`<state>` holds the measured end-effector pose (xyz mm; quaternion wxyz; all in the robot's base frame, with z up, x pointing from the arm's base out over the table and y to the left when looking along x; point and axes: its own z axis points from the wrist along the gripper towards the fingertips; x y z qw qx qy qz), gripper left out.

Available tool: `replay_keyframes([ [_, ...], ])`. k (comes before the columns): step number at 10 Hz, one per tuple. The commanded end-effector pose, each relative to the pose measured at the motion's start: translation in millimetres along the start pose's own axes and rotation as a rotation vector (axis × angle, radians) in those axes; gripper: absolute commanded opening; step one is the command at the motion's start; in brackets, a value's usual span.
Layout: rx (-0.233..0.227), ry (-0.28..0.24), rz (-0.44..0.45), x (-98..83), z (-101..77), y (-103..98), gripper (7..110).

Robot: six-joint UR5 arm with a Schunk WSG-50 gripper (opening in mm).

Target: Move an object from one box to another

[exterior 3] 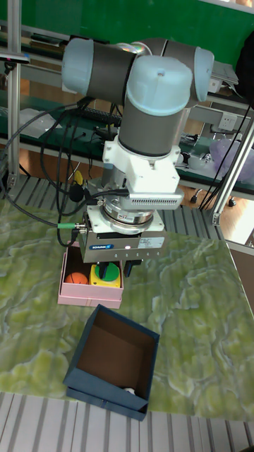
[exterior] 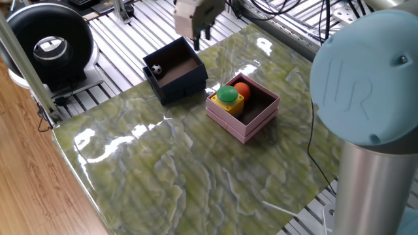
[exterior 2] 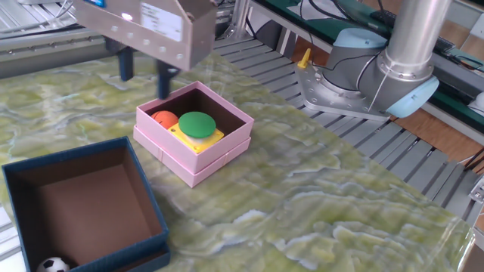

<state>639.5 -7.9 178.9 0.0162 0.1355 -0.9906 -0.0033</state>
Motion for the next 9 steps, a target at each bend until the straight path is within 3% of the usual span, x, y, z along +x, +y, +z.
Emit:
replay_keyframes([
  [1, 0.018, -0.070, 0.022, -34.3, -5.3, 0, 7],
  [3, 0.037, -0.067, 0.011, -53.7, 2.8, 2, 7],
  [7, 0.015, -0.082, -0.004, -87.4, 21.4, 20, 7],
  [9, 0.017, -0.027, -0.079, -85.1, 40.3, 22, 7],
])
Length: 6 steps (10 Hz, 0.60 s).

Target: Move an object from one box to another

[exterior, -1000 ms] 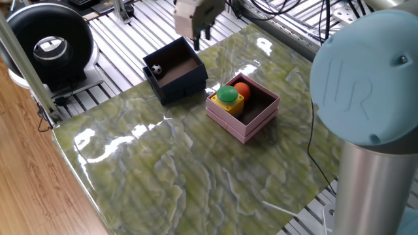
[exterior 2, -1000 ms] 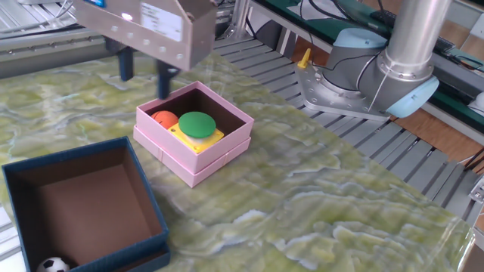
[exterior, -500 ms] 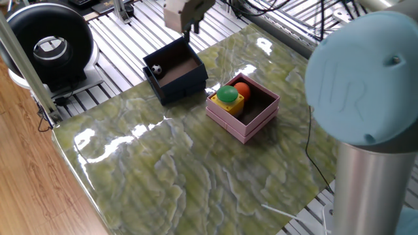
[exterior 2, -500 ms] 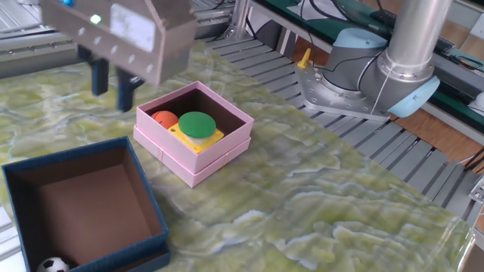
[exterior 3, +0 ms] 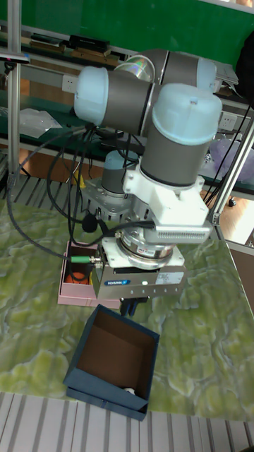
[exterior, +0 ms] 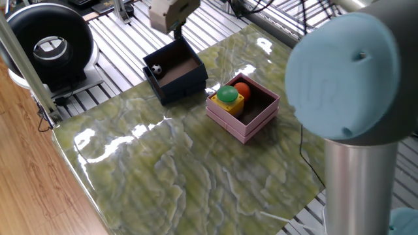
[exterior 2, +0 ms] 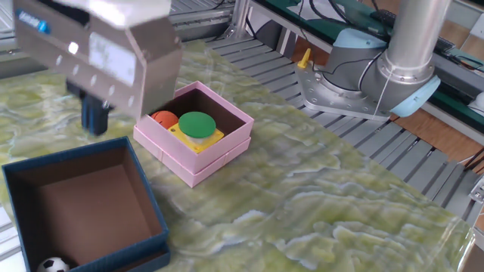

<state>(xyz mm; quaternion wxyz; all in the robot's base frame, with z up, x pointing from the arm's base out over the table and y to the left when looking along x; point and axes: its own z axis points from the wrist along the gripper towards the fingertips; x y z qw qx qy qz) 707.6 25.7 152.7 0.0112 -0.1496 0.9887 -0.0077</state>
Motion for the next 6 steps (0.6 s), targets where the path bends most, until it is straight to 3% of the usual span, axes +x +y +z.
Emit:
replay_keyframes([
  [1, -0.015, 0.047, -0.038, -6.6, 29.6, 12, 7],
  [3, 0.061, 0.053, 0.015, -7.3, 52.2, -4, 7],
  [5, -0.069, -0.006, 0.000, -26.4, 74.8, 27, 7],
  [6, -0.046, -0.031, -0.027, -35.7, 80.7, 25, 7],
])
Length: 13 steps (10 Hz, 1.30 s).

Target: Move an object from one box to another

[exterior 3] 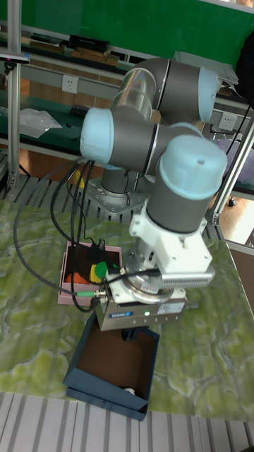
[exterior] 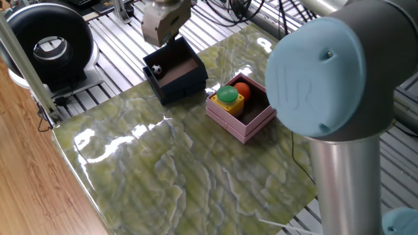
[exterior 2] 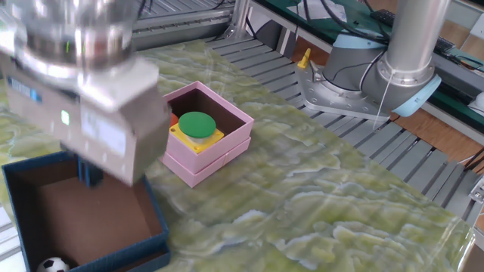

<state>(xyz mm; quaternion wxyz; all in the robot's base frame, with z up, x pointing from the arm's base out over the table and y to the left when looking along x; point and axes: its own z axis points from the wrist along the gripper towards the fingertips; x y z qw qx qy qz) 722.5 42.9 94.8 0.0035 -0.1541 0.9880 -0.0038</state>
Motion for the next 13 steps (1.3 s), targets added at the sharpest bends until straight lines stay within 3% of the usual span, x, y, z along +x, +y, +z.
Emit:
replay_keyframes([
  [1, -0.009, -0.043, -0.035, -18.4, 17.6, 6, 7],
  [6, 0.000, -0.061, -0.032, -23.5, 5.2, -14, 7],
  [8, 0.035, -0.057, -0.006, -27.7, 5.6, -18, 7],
  [10, 0.029, -0.074, -0.024, -32.9, 5.8, -15, 7],
  [12, -0.022, -0.089, -0.101, -36.5, 9.3, 0, 7],
  [13, -0.020, -0.105, -0.117, -40.2, 14.6, 2, 7],
])
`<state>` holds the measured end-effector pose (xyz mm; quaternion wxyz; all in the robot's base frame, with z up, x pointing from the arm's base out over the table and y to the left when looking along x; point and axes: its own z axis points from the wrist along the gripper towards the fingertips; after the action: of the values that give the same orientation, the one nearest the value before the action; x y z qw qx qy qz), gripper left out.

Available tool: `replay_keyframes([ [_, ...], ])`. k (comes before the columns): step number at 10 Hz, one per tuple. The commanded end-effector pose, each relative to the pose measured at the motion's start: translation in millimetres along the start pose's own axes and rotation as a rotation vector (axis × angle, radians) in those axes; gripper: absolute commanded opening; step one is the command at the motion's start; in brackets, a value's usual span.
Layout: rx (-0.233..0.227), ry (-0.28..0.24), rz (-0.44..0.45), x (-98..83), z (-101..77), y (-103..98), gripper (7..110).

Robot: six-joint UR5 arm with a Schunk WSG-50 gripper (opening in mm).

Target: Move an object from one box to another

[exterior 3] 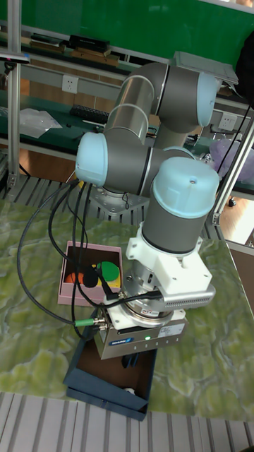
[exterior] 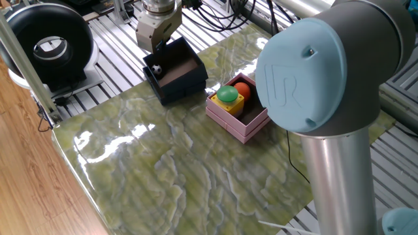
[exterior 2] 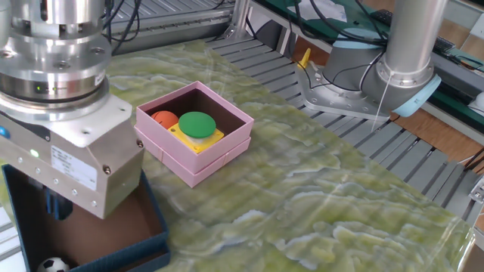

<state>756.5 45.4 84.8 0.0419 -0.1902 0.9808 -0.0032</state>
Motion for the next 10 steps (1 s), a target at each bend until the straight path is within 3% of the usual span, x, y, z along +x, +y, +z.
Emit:
replay_keyframes([
  [1, -0.023, -0.027, -0.032, -6.2, 7.1, 10, 7],
  [3, -0.019, -0.023, -0.031, -0.9, 15.7, 8, 7],
  [6, 0.054, -0.027, 0.014, 1.3, 20.8, -7, 7],
  [10, 0.053, -0.051, 0.027, 1.5, 31.6, 1, 7],
])
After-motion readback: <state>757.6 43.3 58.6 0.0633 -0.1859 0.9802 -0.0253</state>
